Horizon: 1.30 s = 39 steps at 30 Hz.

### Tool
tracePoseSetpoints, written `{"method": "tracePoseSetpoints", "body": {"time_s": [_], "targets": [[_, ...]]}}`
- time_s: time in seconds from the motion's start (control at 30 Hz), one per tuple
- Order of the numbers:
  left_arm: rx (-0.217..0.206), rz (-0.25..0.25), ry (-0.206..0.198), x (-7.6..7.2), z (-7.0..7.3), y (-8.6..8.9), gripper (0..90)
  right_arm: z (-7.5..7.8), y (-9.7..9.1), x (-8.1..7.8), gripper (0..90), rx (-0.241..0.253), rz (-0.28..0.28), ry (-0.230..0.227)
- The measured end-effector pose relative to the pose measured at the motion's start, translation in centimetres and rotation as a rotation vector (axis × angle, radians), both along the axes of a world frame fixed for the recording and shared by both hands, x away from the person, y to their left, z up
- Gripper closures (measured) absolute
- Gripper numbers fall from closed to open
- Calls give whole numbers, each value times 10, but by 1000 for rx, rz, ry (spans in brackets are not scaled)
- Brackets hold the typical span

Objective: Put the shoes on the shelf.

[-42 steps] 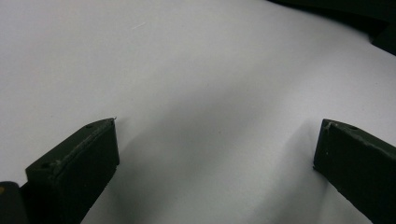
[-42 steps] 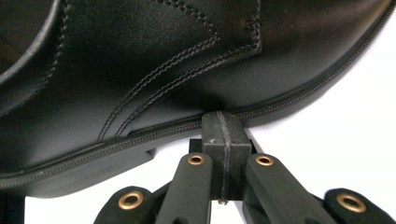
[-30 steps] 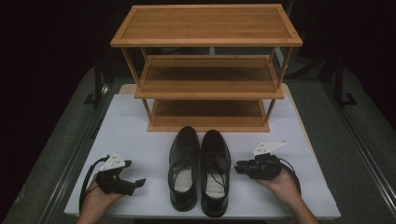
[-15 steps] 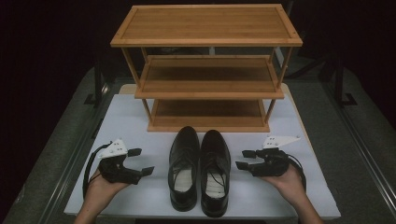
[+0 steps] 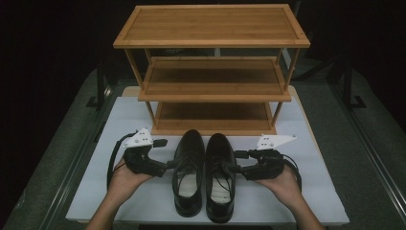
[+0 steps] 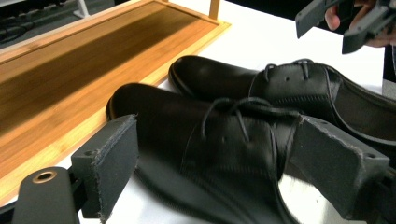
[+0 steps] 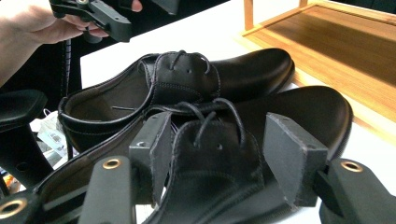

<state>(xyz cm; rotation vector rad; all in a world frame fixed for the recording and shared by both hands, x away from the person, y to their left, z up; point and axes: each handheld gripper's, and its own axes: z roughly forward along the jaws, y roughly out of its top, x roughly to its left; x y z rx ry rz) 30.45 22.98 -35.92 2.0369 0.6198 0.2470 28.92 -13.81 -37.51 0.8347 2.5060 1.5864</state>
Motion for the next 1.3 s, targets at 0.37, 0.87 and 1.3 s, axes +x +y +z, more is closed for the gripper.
{"method": "tracePoseSetpoints", "body": {"time_s": [0.37, 0.87, 1.3], "targets": [[24, 3, 21, 6, -20, -16, 143, -11, 17, 2, 400, -37, 24, 12], [-4, -86, 38, 0, -31, -19, 440, -21, 23, 2, 520, -83, 46, 25], [56, -72, 12, -12, -20, -18, 868, -19, 15, 1, 855, -74, 65, 16]]}}
